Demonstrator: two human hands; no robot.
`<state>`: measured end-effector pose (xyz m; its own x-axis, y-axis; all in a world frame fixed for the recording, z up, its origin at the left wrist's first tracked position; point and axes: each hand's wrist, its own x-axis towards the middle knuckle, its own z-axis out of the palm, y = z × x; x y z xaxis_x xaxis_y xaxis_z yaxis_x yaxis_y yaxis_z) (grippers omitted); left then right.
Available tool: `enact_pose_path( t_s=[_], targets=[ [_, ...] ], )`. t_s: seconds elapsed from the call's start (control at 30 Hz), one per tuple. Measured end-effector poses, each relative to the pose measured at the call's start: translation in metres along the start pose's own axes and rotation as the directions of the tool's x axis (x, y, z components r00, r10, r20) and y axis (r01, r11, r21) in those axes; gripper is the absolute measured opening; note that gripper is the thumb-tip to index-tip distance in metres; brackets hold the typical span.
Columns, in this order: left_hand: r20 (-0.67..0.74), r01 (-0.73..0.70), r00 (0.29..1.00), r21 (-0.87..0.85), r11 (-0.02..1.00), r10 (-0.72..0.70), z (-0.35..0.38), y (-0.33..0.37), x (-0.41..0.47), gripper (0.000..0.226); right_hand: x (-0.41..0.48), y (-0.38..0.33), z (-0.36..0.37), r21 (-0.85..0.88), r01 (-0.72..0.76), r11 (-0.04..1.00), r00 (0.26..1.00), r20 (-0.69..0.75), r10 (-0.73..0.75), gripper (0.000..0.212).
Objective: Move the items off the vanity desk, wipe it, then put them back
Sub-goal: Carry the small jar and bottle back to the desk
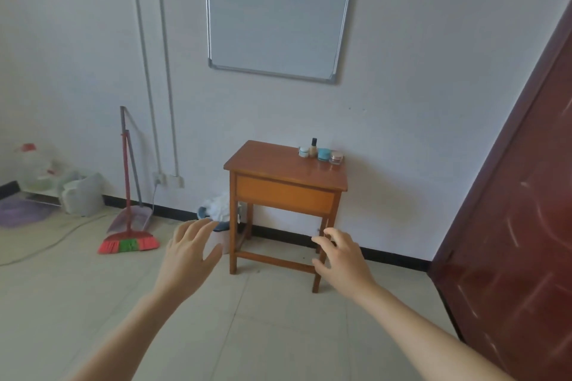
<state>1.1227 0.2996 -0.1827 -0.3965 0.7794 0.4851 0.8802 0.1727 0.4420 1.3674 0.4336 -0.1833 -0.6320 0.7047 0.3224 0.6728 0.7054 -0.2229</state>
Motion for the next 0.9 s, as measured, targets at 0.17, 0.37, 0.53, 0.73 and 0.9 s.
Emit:
enact_pose_path(
  t_s=[0.17, 0.37, 0.53, 0.73, 0.9],
  targets=[
    [0.015, -0.065, 0.998, -0.004, 0.998, 0.065, 0.047, 0.013, 0.064, 0.044, 0.066, 0.056, 0.004, 0.005, -0.043, 0.999, 0.999, -0.014, 0.043, 0.042],
    [0.006, -0.015, 1.000, -0.001, 1.000, 0.015, 0.092, 0.022, 0.154, 0.046, 0.158, 0.114, 0.022, 0.033, 0.000, 0.999, 1.000, 0.013, -0.001, 0.044],
    [0.010, 0.092, 0.996, 0.008, 0.996, -0.092, 0.126, 0.003, 0.209, 0.044, 0.225, 0.137, 0.052, 0.114, 0.038, 0.993, 0.997, 0.070, -0.046, 0.045],
    [0.020, 0.201, 0.979, 0.027, 0.979, -0.201, 0.163, -0.047, 0.255, 0.046, 0.292, 0.149, 0.103, 0.139, 0.076, 0.987, 0.974, 0.200, -0.103, 0.045],
    [0.016, 0.219, 0.976, -0.008, 0.976, -0.219, 0.199, -0.096, 0.331, 0.045, 0.380, 0.159, 0.128, 0.108, 0.067, 0.992, 0.983, 0.161, -0.084, 0.045]
  ],
)
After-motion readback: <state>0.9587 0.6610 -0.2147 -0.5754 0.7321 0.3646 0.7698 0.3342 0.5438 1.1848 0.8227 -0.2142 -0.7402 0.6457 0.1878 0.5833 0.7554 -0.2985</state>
